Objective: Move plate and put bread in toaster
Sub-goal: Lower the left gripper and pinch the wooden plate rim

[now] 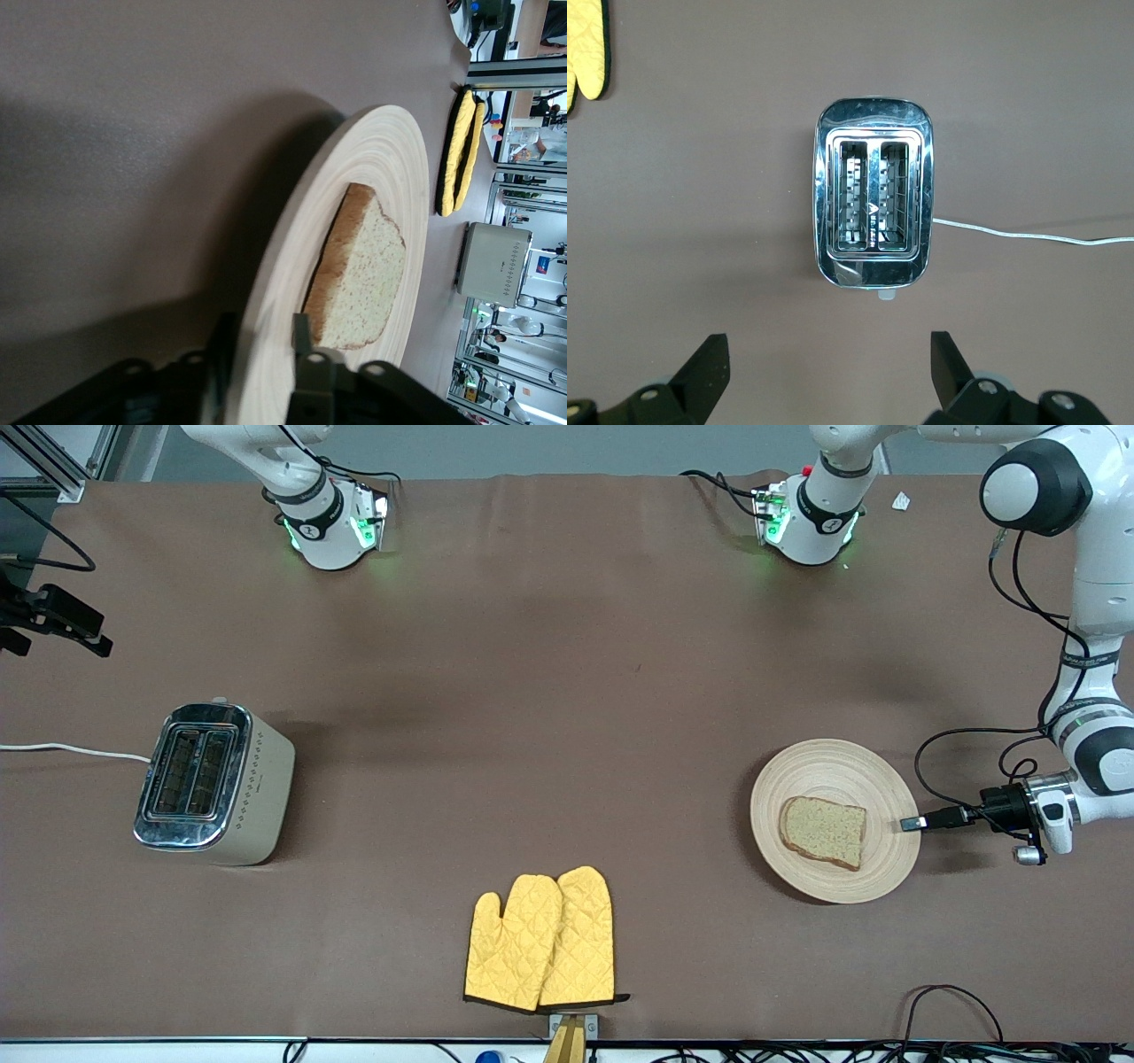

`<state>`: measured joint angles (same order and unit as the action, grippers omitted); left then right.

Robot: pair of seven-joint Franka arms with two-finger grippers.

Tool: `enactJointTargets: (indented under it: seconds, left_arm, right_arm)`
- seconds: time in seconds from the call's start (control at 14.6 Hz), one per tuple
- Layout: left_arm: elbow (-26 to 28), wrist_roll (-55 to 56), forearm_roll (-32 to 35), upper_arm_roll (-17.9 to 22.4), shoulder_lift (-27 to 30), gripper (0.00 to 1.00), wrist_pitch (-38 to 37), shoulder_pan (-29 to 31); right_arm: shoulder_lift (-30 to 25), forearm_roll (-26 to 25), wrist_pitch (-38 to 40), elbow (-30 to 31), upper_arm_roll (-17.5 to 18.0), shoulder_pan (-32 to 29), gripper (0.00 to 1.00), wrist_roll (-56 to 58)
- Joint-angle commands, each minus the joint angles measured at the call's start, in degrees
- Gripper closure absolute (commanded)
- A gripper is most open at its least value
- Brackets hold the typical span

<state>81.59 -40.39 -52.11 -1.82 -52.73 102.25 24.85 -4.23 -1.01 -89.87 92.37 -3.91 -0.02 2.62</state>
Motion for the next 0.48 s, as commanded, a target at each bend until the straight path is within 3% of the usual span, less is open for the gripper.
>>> enactJointTargets:
  seconds: [0.0,0.14,0.41]
  left_arm:
    - [-1.2,-0.7,-0.9,-0.1,-0.7,0.91,-0.6,0.0]
    - [-1.2,-1.1,-0.9,-0.2,-0.3,0.99,-0.6,-0.1]
    - [-1.3,-1.4,-0.4,-3.2,1.2,1.0,-1.1,0.3]
  right_arm:
    - [-1.8,-0.5,-0.7,1.9,0.6,-0.9,0.0,-0.3]
    - [-1.8,-0.5,-0.7,1.9,0.6,-0.9,0.0,-0.3]
    - [-1.8,-0.5,-0.7,1.9,0.6,-0.9,0.0,-0.3]
